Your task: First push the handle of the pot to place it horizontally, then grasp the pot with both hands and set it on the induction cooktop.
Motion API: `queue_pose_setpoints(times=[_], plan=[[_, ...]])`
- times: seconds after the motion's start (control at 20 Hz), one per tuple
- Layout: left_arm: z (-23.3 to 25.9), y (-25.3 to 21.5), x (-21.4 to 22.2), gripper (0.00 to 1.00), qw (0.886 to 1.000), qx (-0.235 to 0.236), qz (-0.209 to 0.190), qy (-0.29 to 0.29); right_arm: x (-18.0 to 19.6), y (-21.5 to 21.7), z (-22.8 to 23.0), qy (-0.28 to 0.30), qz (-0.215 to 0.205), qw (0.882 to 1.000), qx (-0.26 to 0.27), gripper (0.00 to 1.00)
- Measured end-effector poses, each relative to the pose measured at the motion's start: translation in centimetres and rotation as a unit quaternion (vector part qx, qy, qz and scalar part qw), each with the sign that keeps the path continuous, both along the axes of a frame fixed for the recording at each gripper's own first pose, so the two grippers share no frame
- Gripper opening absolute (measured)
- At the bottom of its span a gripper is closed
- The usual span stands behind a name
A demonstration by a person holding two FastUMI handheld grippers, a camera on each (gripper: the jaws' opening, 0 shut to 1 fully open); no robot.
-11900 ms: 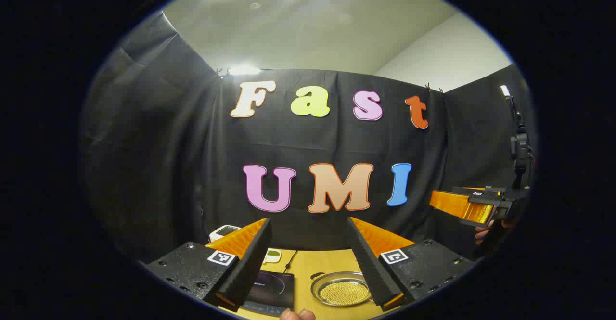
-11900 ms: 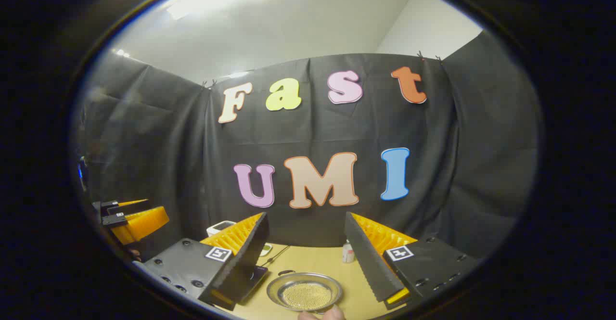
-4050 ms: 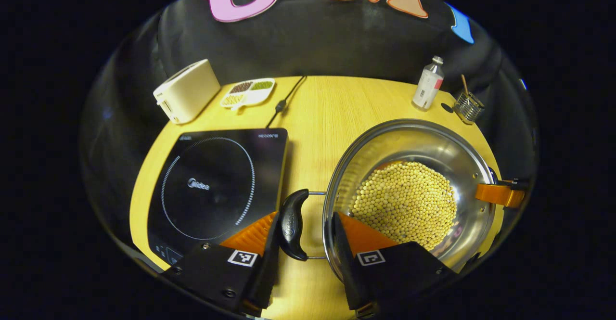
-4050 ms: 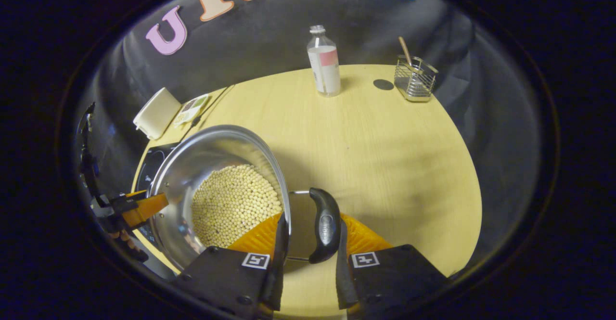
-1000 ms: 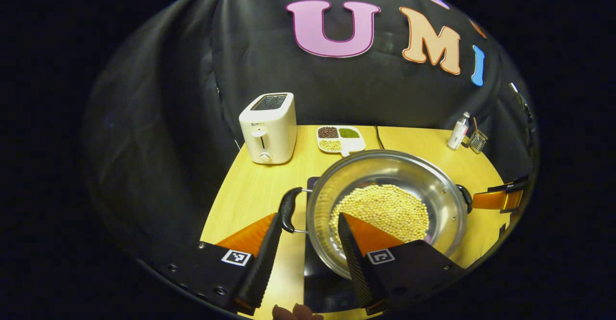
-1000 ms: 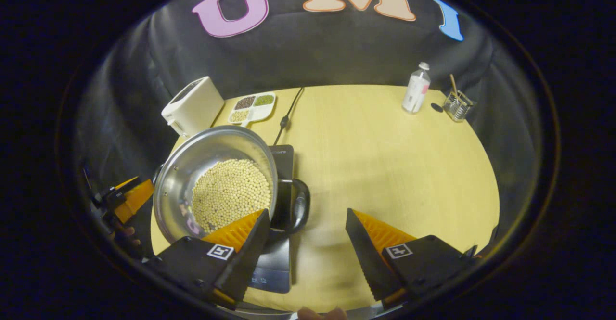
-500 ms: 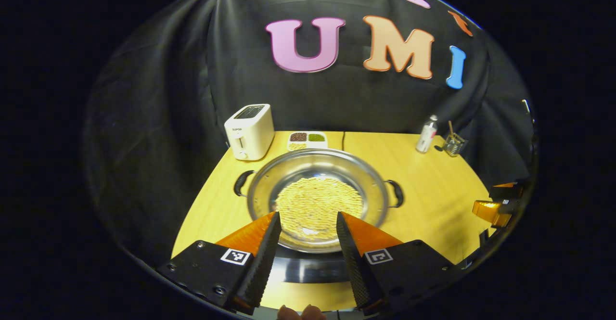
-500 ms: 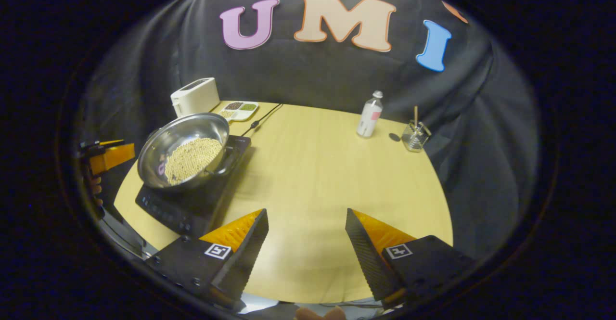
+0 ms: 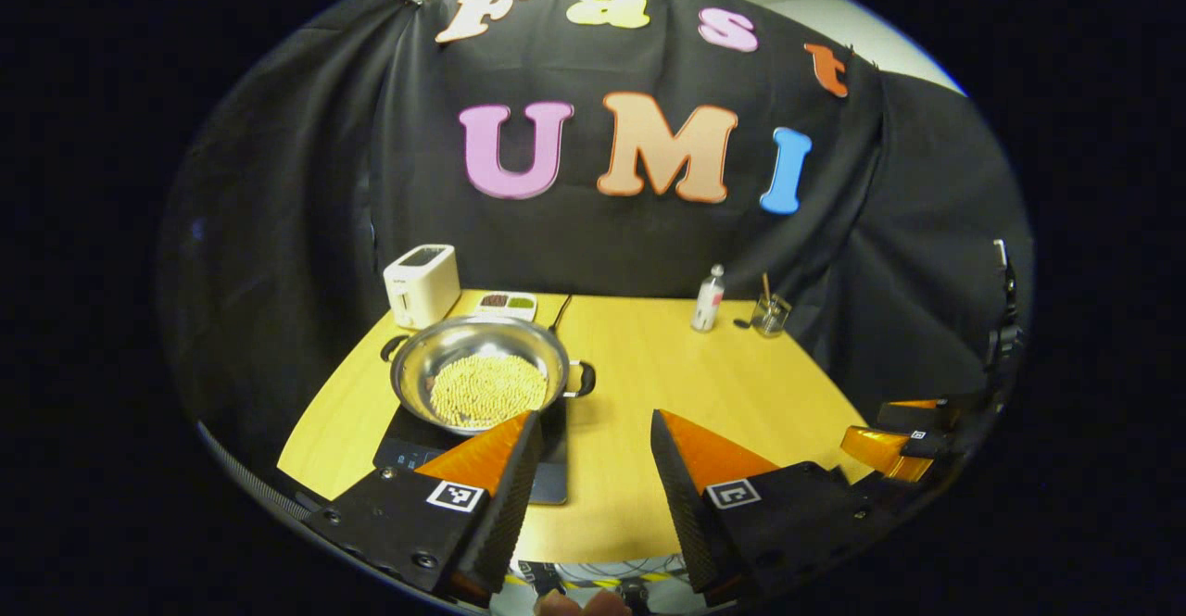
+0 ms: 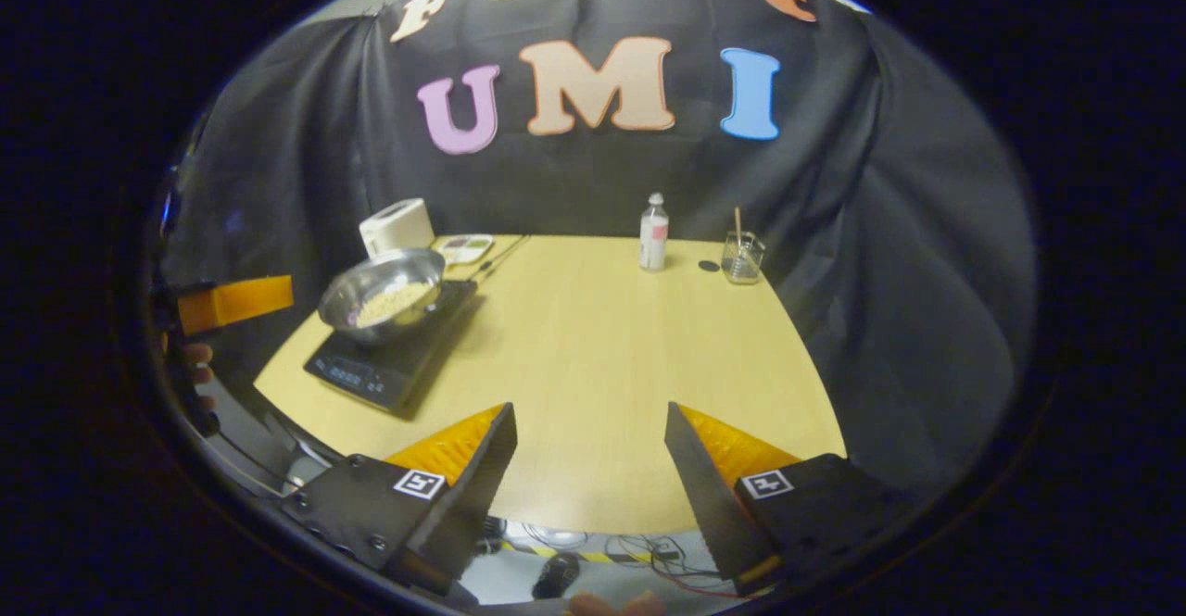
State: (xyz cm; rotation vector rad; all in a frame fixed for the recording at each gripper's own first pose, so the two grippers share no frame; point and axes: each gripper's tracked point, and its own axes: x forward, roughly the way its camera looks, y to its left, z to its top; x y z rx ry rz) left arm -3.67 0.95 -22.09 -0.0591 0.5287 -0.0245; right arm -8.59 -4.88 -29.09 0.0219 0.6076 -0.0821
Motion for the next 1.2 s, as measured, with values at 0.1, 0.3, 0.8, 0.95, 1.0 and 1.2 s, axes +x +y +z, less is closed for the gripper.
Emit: queue_pose_setpoints(times=[0.1,0.3,0.8,0.95,1.0,1.2], plan=[[3.9,-0.7,0.6,0.71,0.999,-0.001,0.003,-0.037,0.9,0.3,3.7,-0.036,0.0,0.999,0.017,0.99],[9.9,-2.6,1.7,0.71,0.995,0.0,-0.026,-0.098,2.5,0.5,11.8,-0.12,-0.006,0.993,0.005,0.94],[22.9,-2.5,2.1,0.7,0.973,0.008,-0.037,-0.227,2.1,2.8,27.4,-0.24,-0.038,0.97,-0.024,0.97],[21.1,-3.2,0.9,0.69,0.982,-0.031,-0.038,-0.184,1.2,3.3,28.9,-0.242,-0.042,0.969,-0.021,0.99],[21.0,-2.9,0.9,0.68,0.983,-0.036,-0.033,-0.179,1.4,3.0,29.8,-0.253,-0.043,0.966,-0.025,0.94],[20.5,-2.9,1.8,0.67,0.986,-0.028,-0.004,-0.163,1.4,1.6,29.2,-0.243,-0.025,0.969,-0.037,0.96]])
